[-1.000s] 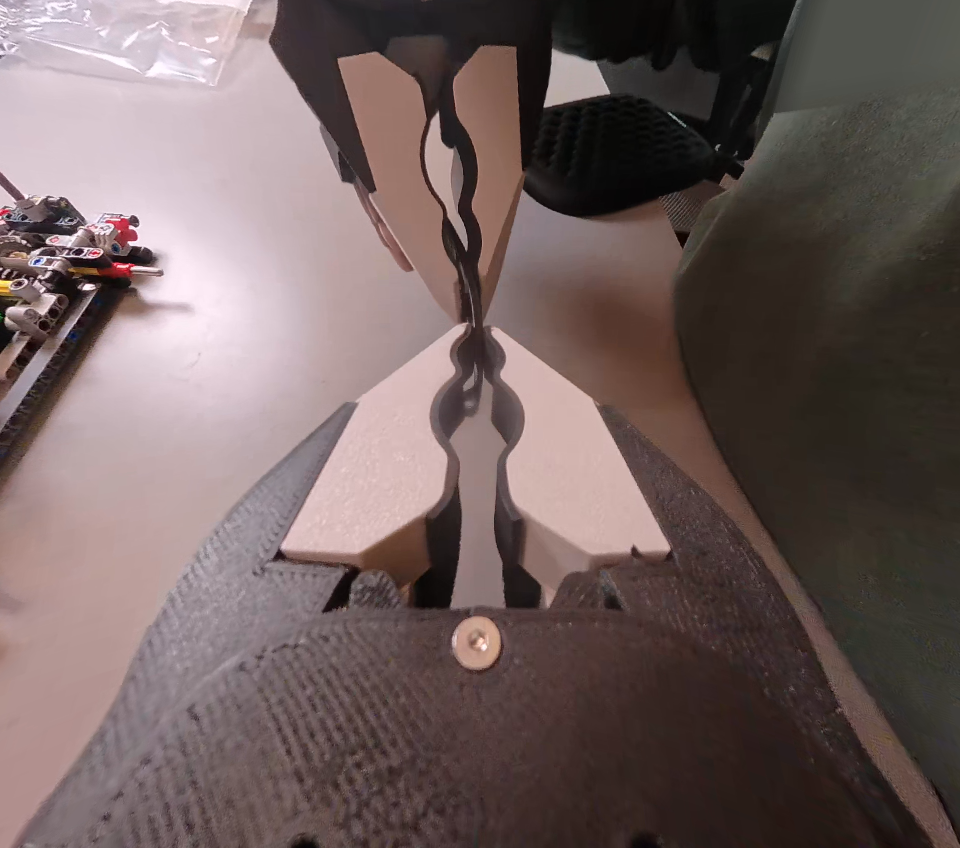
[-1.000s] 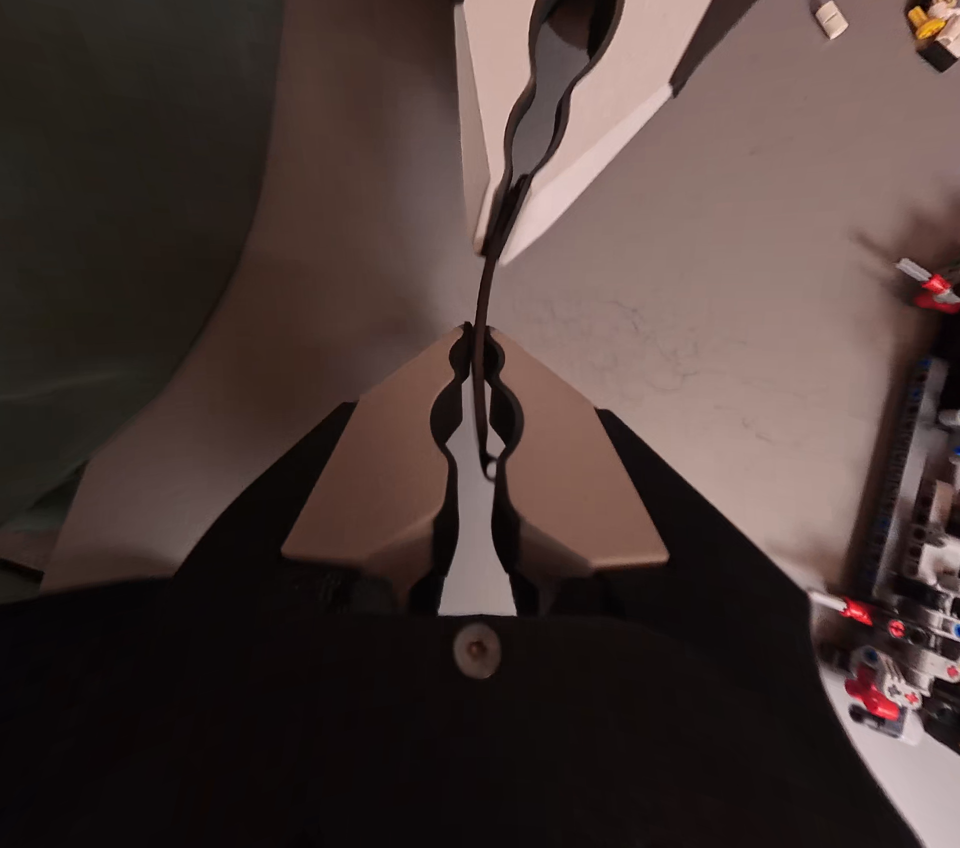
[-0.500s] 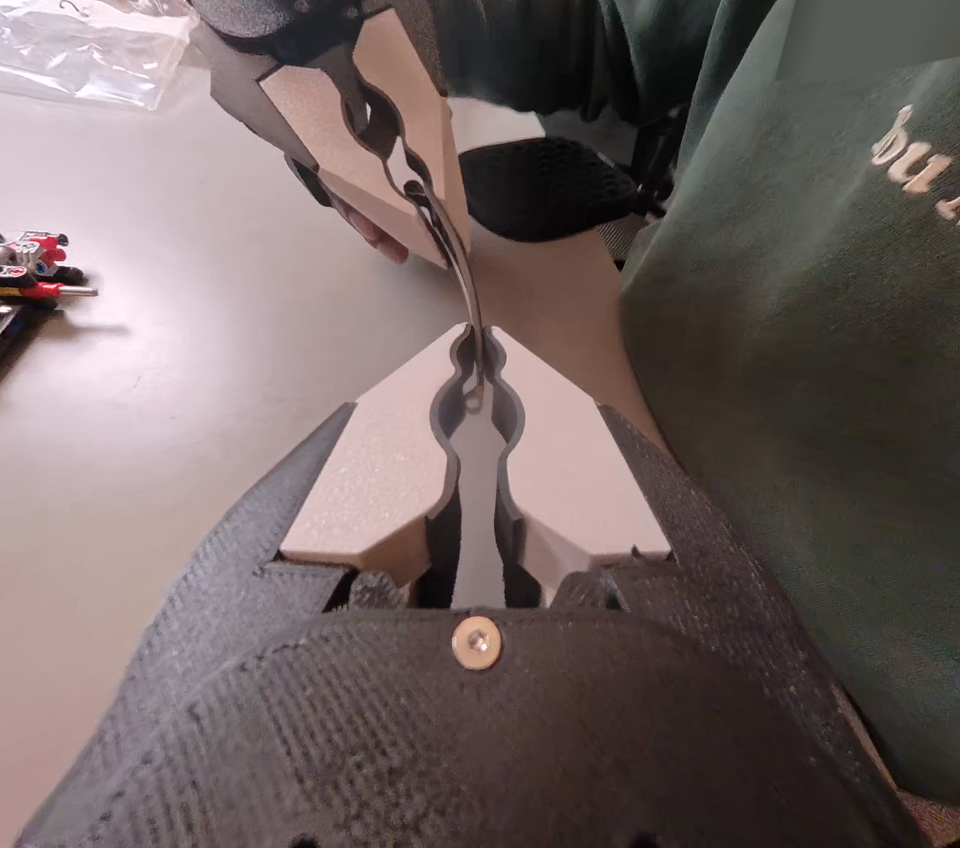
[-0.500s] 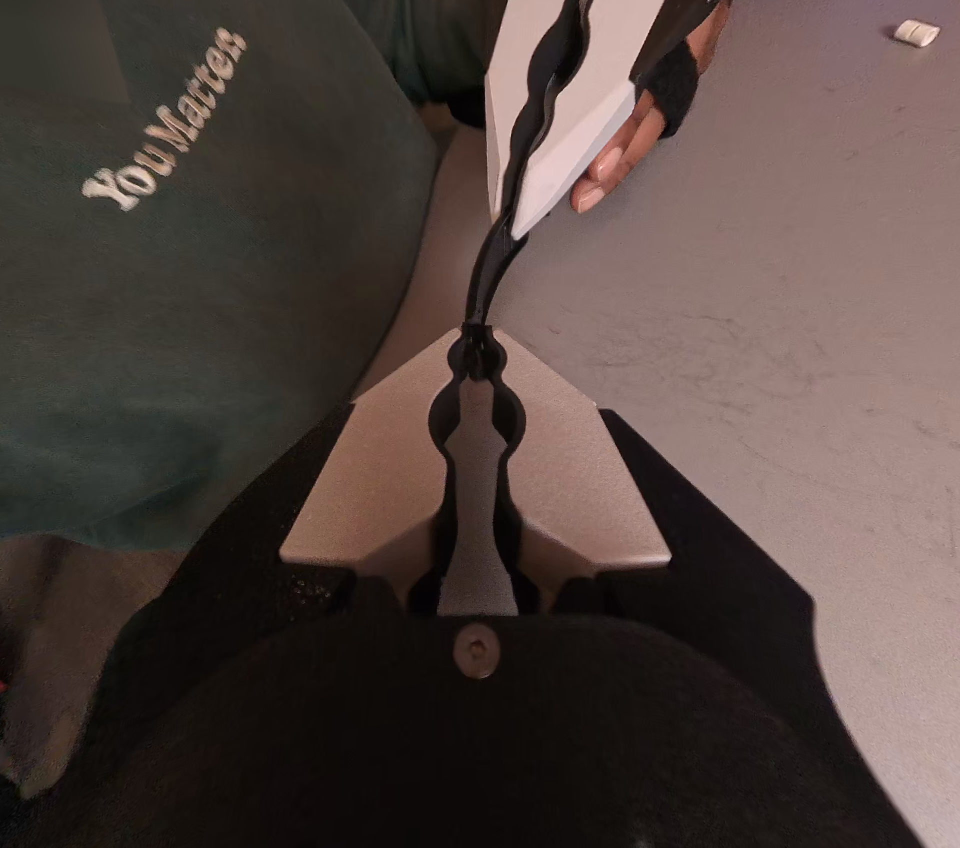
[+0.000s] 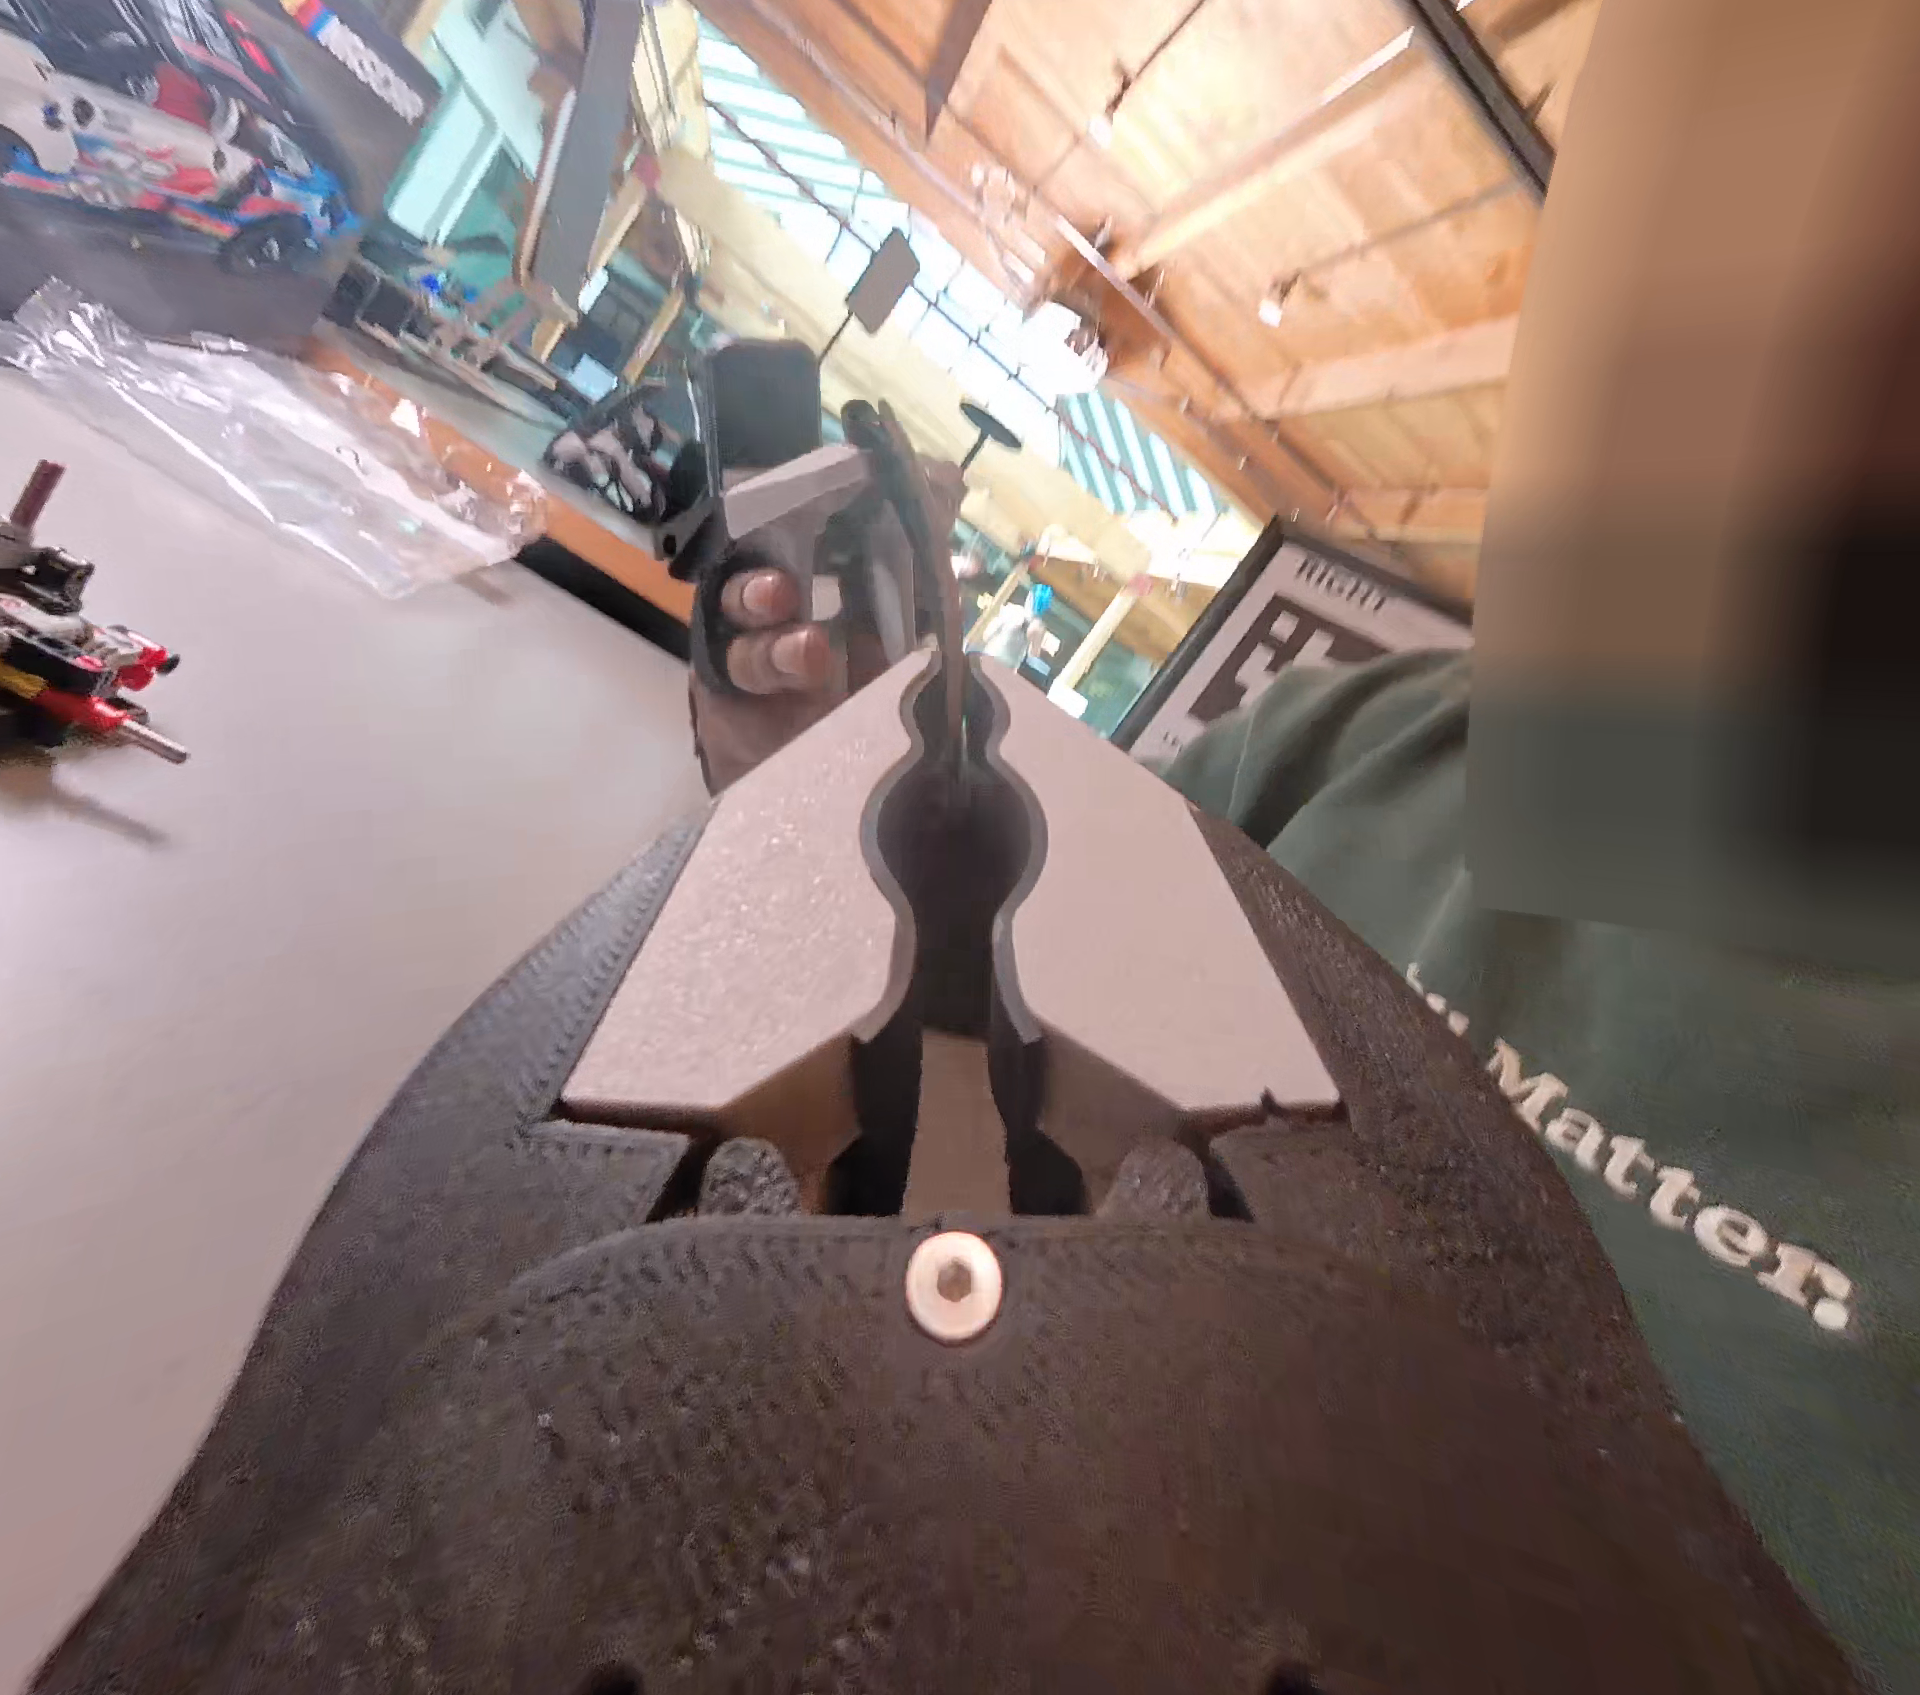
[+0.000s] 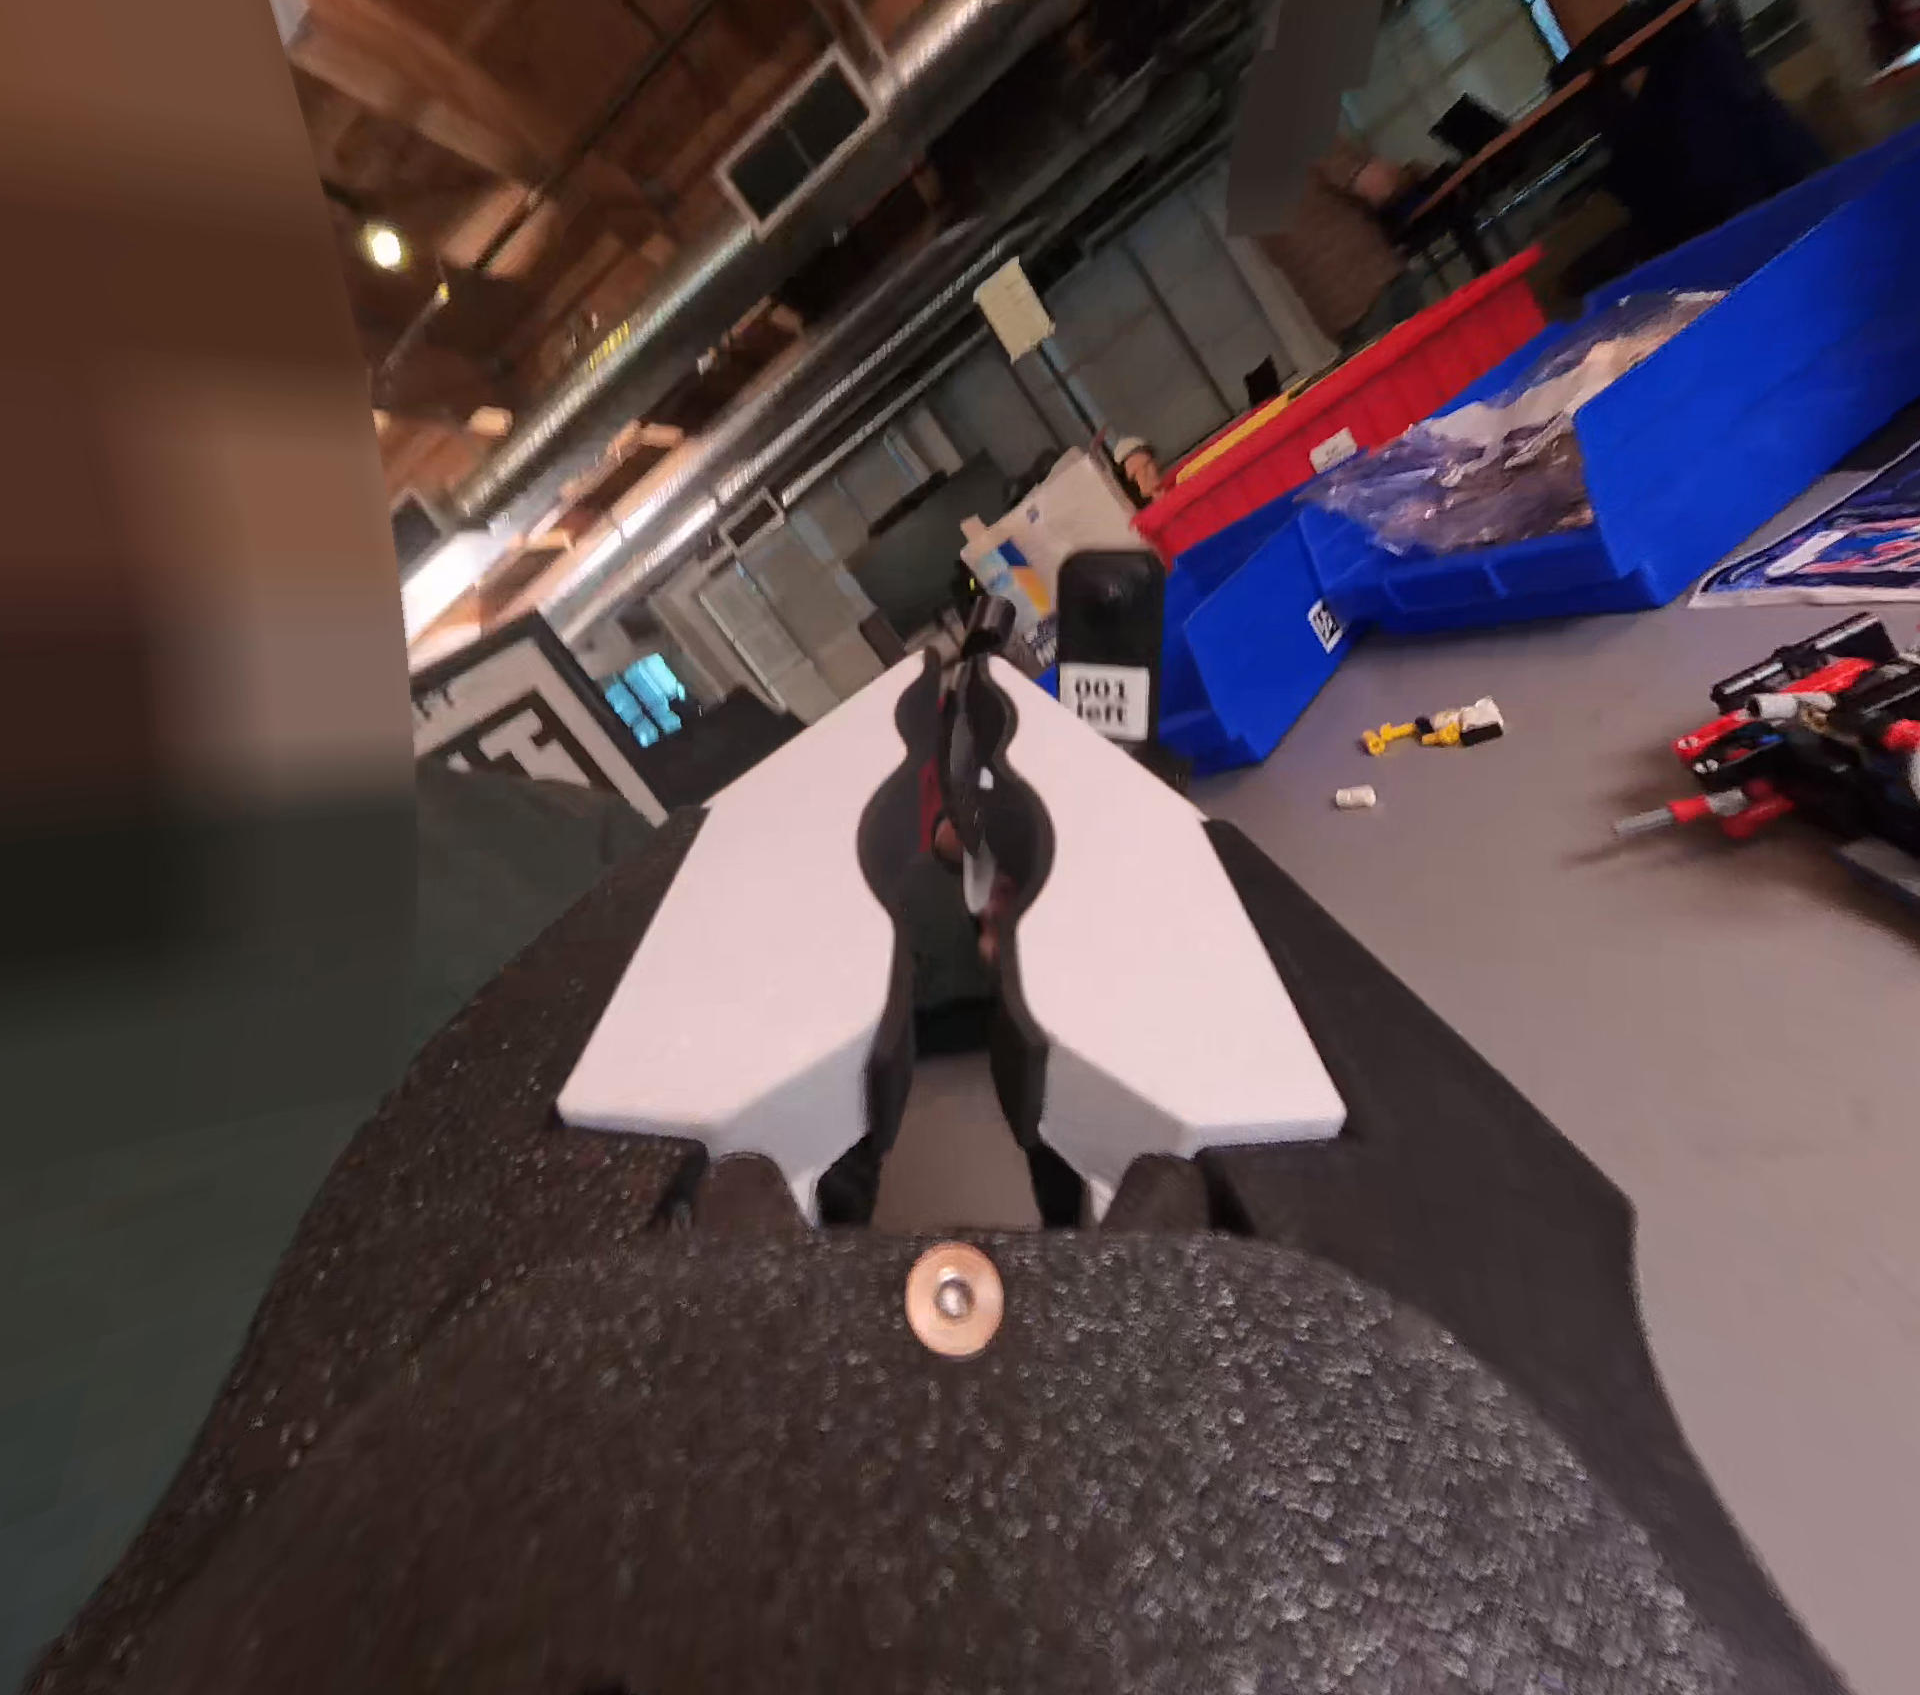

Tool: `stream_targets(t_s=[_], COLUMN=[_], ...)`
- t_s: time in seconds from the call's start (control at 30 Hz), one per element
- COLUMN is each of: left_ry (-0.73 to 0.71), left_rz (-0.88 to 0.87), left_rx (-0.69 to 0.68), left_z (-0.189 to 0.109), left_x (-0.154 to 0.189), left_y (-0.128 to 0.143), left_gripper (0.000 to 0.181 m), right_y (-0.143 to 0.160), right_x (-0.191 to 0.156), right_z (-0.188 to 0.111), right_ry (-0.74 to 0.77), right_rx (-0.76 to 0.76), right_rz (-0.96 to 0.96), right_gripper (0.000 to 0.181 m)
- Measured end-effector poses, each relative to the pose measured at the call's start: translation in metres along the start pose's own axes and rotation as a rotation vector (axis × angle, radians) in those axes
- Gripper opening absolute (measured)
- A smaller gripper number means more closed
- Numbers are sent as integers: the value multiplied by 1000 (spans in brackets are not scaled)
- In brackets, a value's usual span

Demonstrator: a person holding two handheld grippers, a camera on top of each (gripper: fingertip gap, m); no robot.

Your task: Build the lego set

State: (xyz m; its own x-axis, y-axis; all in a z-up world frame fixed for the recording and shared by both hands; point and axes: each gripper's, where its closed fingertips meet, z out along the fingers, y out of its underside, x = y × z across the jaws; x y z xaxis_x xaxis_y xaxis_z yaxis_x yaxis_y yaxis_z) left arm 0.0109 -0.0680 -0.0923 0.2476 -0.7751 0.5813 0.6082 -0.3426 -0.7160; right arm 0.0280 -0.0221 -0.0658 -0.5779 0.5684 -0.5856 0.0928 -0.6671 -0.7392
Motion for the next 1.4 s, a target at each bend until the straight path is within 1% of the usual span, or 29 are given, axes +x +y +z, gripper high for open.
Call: stream_targets(t_s=[0.07,0.1,0.2,0.27,0.3,0.33,0.37,0.4,0.47,0.5,0.57,0.67,0.7,0.73,0.8,0.83,0.87,0.97,1.0,1.03,1.07,1.13,1.17,1.27,1.33,1.4], left_ry=[-12,-22,-52,-57,-63,-68,-72,-76,-85,-87,-112,-174,-183,-202,-214,-227,-245,-249,-243,-236,-234,-246,-245,-253,-256,-239], left_rz=[-24,-29,-20,-13,-10,-5,-2,0,22,31,38,13,-8,-30,-55,-54,-43,-33,-32,-41,-46,-41,-42,-32,-50,-48], left_rx=[90,122,160,153,145,134,122,111,39,6,-33,-129,-156,-179,-228,-239,-230,-188,-169,-152,-135,-112,-100,-73,-28,-32], left_z=[-4,-6,-8,-6,-5,-4,-3,-3,-3,-4,-7,-4,-2,0,2,3,3,6,7,8,8,5,2,-2,-10,-12], left_x=[-3,-4,-7,-7,-8,-8,-9,-9,-10,-10,-12,-23,-25,-29,-32,-34,-36,-33,-32,-31,-31,-32,-32,-31,-33,-30], left_y=[-12,-16,-21,-18,-16,-13,-11,-10,-4,-3,-2,12,19,25,37,40,39,30,27,25,24,19,15,7,-4,-5], left_gripper=[0,0,0,0,0,0,0,0,2,11,23,28,28,24,16,2,0,0,0,0,0,0,0,0,0,0], right_y=[-15,-17,2,14,15,14,12,13,18,23,46,81,92,101,108,109,108,98,99,102,106,108,107,107,119,118], right_x=[4,7,20,18,16,14,12,11,11,12,15,18,20,22,24,25,27,29,31,33,34,36,34,34,39,35], right_z=[1,1,10,23,28,30,30,30,26,22,14,7,7,6,8,8,8,10,11,12,14,17,18,19,14,16], right_ry=[4,7,85,92,90,85,81,76,59,53,46,38,51,65,82,89,105,117,134,150,157,181,164,138,156,148], right_rx=[104,128,107,76,76,80,71,40,-34,-83,-252,-430,-479,-521,-551,-559,-559,-499,-501,-516,-529,-520,-512,-486,-542,-536], right_rz=[83,120,114,97,86,65,41,25,27,50,138,204,197,180,152,140,108,-10,-50,-95,-139,-225,-243,-207,-270,-291], right_gripper=[24,30,33,30,20,4,0,0,0,0,0,0,0,0,0,0,0,0,10,15,13,0,0,0,0,0])
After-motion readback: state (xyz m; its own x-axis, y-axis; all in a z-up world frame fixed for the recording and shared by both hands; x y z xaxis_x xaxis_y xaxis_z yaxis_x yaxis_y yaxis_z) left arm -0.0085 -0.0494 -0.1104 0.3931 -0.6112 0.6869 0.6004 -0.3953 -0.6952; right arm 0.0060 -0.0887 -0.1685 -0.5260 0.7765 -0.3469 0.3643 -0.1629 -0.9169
